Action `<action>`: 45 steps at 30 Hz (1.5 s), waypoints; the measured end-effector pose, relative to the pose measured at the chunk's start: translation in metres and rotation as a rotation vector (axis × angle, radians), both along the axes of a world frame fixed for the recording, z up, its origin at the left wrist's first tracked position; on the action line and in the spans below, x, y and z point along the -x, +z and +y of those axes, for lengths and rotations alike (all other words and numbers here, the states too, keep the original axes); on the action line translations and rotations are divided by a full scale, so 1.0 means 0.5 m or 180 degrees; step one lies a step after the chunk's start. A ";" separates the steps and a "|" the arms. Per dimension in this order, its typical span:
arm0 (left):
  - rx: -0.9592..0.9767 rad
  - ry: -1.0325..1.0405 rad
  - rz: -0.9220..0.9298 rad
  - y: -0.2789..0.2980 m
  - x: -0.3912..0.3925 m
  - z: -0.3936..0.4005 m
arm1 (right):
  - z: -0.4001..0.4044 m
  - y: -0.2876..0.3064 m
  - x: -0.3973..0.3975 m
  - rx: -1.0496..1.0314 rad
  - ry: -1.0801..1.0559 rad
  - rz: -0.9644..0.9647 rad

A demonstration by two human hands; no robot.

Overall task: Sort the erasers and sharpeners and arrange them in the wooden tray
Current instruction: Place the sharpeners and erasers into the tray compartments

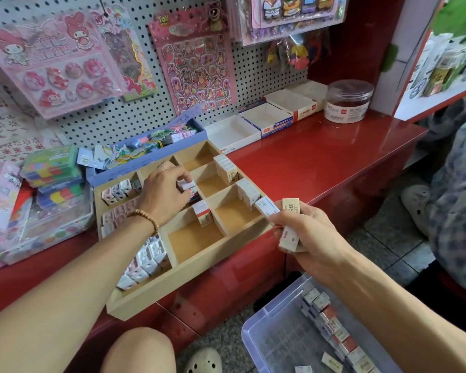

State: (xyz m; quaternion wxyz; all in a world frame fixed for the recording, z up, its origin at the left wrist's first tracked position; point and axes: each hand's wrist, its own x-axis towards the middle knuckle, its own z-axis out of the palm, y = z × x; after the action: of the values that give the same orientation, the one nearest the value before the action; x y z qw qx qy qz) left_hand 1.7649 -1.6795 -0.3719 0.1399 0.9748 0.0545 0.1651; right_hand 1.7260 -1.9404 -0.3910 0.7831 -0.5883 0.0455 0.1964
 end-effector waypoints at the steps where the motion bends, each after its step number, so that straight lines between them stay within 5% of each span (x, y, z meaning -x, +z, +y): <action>1: -0.0075 -0.0015 -0.0015 -0.002 0.001 -0.002 | -0.001 -0.002 0.000 0.0013 -0.0009 0.0010; 11: 0.0137 -0.0025 0.0130 0.002 0.005 0.001 | -0.006 -0.001 0.004 0.0019 -0.0032 -0.0051; 15: 0.0107 0.0026 -0.0247 0.028 0.018 -0.015 | -0.011 0.006 0.006 -0.0044 -0.0055 -0.0143; 18: 0.0939 -0.0458 -0.0242 0.066 0.043 -0.091 | -0.014 0.014 0.007 -0.0101 -0.0009 -0.0208; 21: 0.2090 -0.1132 0.0676 0.089 0.071 -0.180 | -0.017 0.021 0.007 -0.0193 0.0063 -0.0290; 26: 0.2604 -0.1322 0.0873 0.100 0.082 -0.232 | -0.038 0.031 0.005 -0.0184 0.0119 -0.0344; 30: 0.2275 -0.0968 0.0549 0.098 0.054 -0.214 | -0.063 0.035 -0.002 -0.0399 -0.0070 0.0085; 36: 0.0698 -0.0921 0.0577 0.063 0.020 -0.202 | -0.088 0.025 -0.013 -0.0250 -0.0330 0.0446; 45: -0.0054 -0.1017 0.0438 0.007 -0.005 -0.226 | -0.082 0.006 -0.003 -0.0366 -0.0349 0.0449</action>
State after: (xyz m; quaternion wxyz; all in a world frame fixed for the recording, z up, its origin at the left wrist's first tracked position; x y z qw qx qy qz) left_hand 1.7672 -1.7924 -0.3684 0.1522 0.9812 -0.0931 0.0741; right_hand 1.7277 -1.9813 -0.3882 0.8200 -0.5237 0.1212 0.1965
